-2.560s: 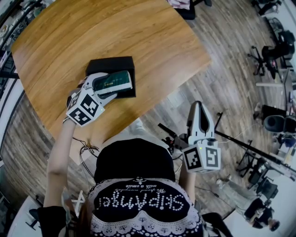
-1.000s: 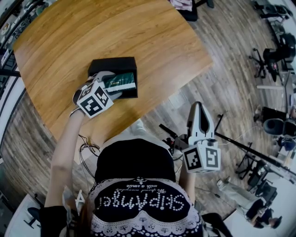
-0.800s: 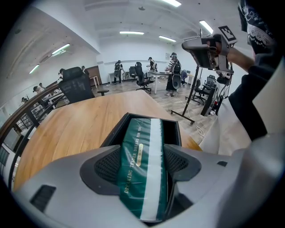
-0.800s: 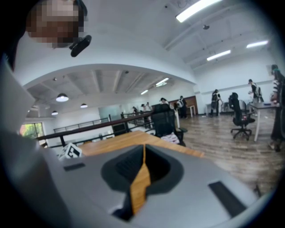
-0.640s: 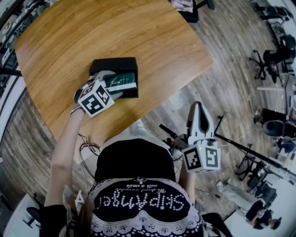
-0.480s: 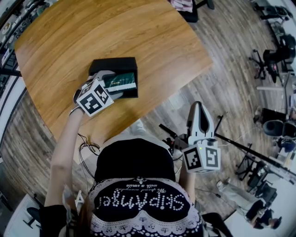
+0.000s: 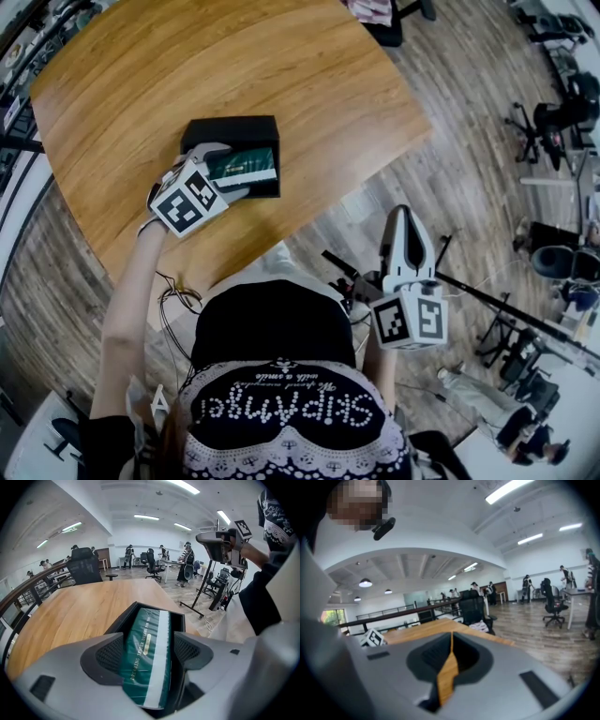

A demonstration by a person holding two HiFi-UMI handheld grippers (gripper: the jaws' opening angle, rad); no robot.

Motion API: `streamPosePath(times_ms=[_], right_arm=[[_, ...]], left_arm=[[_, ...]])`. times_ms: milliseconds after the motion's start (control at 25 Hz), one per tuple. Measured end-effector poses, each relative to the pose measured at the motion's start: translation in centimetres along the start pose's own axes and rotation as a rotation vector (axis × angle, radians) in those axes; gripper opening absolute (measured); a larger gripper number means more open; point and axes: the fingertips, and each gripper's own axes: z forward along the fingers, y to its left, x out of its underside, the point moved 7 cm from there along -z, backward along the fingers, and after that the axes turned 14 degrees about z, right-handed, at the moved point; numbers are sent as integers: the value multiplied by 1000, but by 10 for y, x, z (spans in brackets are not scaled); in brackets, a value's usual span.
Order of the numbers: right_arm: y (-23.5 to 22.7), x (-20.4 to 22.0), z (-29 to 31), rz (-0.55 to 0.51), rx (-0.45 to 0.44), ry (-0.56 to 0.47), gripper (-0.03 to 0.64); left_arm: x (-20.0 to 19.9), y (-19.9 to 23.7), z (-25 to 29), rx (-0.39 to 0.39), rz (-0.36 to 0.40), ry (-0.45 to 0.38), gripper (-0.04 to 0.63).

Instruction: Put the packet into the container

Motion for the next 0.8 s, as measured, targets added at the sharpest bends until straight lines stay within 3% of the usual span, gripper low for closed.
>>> streamPosePath(times_ms=[520, 800], right_arm=[[-6, -6, -4, -6, 23, -27, 35], [-5, -6, -6, -6, 14, -32, 35]], left_arm=[[-3, 9, -7, -54, -30, -27, 347], [-3, 17, -20, -153, -89, -52, 345]])
